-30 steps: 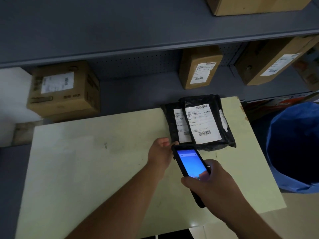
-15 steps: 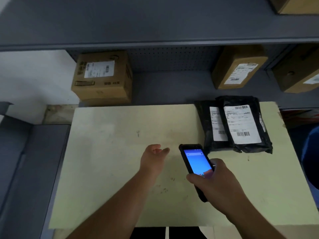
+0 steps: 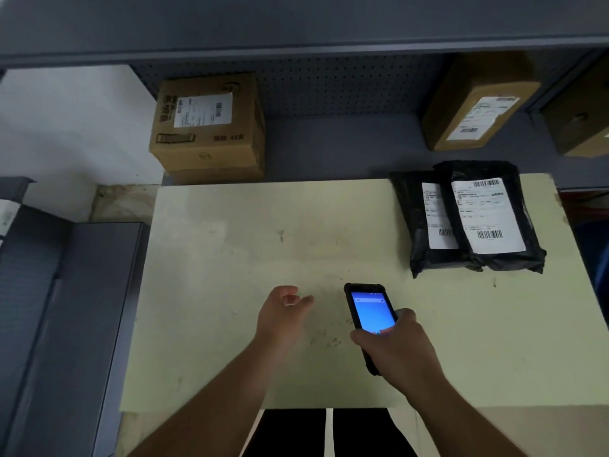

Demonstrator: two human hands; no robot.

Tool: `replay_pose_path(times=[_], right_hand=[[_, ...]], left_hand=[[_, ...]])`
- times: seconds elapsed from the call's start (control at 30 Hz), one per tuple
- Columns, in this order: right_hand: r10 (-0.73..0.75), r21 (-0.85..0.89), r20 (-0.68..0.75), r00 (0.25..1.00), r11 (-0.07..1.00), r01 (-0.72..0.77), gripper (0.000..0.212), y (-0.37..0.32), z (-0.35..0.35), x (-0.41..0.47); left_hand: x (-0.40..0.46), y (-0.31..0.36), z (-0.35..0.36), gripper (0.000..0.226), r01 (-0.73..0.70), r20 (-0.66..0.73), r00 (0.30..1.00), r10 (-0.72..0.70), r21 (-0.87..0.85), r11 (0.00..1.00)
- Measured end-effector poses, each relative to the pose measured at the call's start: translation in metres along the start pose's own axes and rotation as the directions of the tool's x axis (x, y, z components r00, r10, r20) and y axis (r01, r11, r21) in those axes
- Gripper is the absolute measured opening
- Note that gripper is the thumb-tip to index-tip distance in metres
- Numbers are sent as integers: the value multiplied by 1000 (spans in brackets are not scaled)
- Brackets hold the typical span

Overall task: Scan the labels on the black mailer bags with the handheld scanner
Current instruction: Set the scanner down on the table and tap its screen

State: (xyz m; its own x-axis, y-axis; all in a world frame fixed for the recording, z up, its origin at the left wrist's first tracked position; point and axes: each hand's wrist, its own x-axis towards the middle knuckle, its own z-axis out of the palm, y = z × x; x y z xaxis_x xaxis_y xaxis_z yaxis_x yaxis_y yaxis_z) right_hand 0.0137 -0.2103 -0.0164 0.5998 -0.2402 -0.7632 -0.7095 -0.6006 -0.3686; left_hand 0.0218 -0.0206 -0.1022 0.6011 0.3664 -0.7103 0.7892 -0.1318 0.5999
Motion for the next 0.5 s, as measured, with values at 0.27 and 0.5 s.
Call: replay_pose_path(times=[0.27,0.5], right_hand=[[35,-36,-16,999,999,-35,59,20,26,5],[62,-88,-29,998,994,-64,59,32,43,12]], left_hand=[[-11,-16,4,44,-31,55,998,26,88,996],[-15,-37,6,40,-44,60,997,38,108,993]])
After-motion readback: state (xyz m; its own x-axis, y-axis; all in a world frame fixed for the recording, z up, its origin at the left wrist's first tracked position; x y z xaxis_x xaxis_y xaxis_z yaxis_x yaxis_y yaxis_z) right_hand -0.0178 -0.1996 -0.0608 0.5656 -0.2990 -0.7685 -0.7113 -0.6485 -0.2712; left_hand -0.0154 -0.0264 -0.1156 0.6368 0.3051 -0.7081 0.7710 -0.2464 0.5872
